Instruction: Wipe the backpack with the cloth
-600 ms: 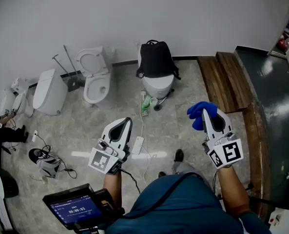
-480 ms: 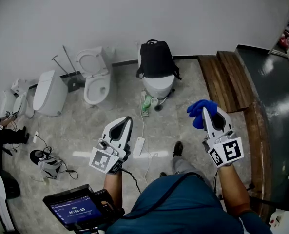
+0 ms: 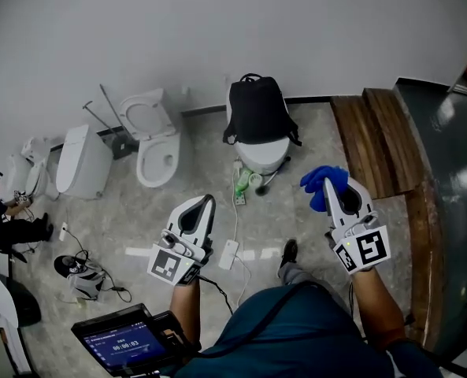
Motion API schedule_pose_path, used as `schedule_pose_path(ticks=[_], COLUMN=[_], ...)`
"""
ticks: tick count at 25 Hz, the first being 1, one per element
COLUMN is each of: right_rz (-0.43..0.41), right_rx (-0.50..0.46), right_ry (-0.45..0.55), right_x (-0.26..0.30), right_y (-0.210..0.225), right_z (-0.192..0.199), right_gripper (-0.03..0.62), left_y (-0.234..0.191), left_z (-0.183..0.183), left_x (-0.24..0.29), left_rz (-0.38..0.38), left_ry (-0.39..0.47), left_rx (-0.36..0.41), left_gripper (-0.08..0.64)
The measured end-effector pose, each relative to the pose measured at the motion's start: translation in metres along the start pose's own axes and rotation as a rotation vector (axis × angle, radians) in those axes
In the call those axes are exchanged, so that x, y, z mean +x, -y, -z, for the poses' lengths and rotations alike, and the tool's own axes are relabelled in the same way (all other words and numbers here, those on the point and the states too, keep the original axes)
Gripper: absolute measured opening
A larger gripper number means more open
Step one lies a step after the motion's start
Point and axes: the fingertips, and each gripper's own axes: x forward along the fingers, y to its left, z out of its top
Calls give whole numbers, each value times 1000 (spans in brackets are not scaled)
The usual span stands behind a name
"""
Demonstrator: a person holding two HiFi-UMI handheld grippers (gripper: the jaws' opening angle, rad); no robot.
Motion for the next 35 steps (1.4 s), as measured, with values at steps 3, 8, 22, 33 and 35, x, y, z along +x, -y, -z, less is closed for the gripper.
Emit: schedule_pose_path(ticks=[3, 8, 22, 33, 35], right_rz=[-20, -50, -56, 23, 39], right_rx=[28, 35, 27, 54, 56], right_ry=[-28, -40, -81, -203, -213], right_x=[39, 98, 241, 388, 386], right_y=[29, 78, 156, 199, 208], right_z=[19, 36, 85, 172, 173], right_gripper=[28, 29, 28, 28, 28], left_y=[-21, -47, -143, -284, -283], left_z=[18, 35, 78, 152, 149], left_x=[39, 100, 227, 314, 324], left_rz=[-11, -20, -24, 40, 58], left_ry=[-8, -13, -31, -67, -73], left_rx=[-16, 4, 2, -35, -24], left_gripper=[3, 3, 3, 3, 3])
